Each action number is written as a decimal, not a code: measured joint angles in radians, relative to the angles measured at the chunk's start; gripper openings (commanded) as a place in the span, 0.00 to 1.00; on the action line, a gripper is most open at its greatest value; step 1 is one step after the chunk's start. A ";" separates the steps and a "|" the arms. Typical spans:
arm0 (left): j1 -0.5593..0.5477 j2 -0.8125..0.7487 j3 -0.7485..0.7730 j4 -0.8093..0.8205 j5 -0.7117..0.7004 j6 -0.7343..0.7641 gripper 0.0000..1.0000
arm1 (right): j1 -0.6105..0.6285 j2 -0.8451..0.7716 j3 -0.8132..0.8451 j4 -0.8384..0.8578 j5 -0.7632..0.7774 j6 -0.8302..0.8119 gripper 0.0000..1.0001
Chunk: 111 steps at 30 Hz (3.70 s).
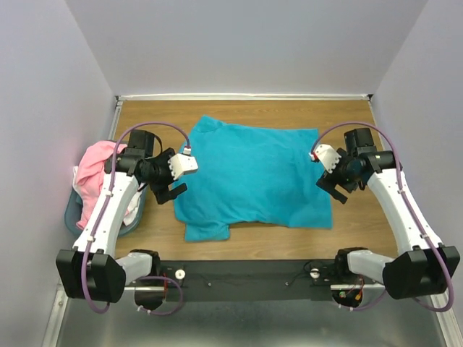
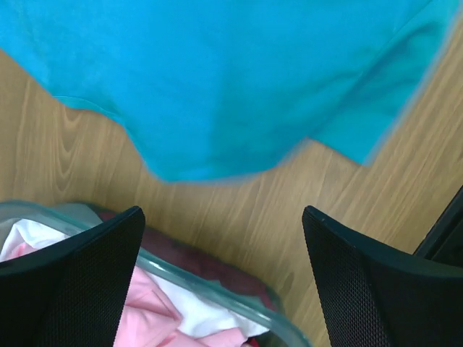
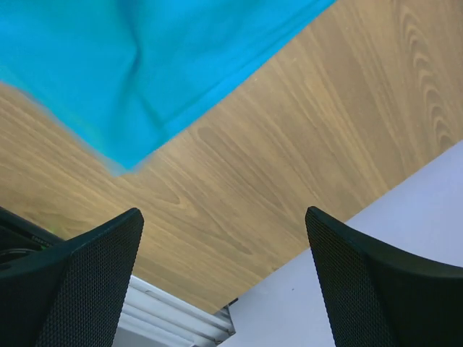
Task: Fold and stack the t-shirts
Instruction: Flatten the tshirt out
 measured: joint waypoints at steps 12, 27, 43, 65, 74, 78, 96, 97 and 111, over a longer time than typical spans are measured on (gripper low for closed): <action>0.000 0.375 0.266 0.260 -0.023 -0.232 0.54 | -0.003 0.525 0.311 0.071 -0.068 0.222 0.73; -0.060 0.755 0.325 0.446 -0.138 -0.458 0.31 | -0.003 0.818 0.449 0.159 -0.109 0.412 0.59; -0.167 0.510 -0.063 0.335 -0.275 -0.357 0.13 | 0.002 0.640 0.110 0.131 -0.092 0.326 0.55; -0.007 0.927 0.797 0.327 -0.049 -0.567 0.55 | -0.103 0.989 0.743 0.147 -0.206 0.483 0.55; -0.007 1.028 0.817 0.378 -0.049 -0.618 0.58 | -0.103 1.042 0.770 0.172 -0.195 0.481 0.55; -0.007 1.087 0.864 0.385 -0.050 -0.632 0.60 | -0.103 1.060 0.773 0.177 -0.190 0.467 0.55; -0.018 1.223 0.975 0.396 -0.020 -0.653 0.59 | -0.103 1.063 0.778 0.192 -0.190 0.335 0.63; -0.023 1.234 0.979 0.396 -0.020 -0.653 0.57 | -0.103 1.063 0.779 0.192 -0.190 0.327 0.63; -0.064 1.258 0.980 0.397 -0.027 -0.649 0.30 | -0.087 1.063 0.827 0.171 -0.190 0.200 0.63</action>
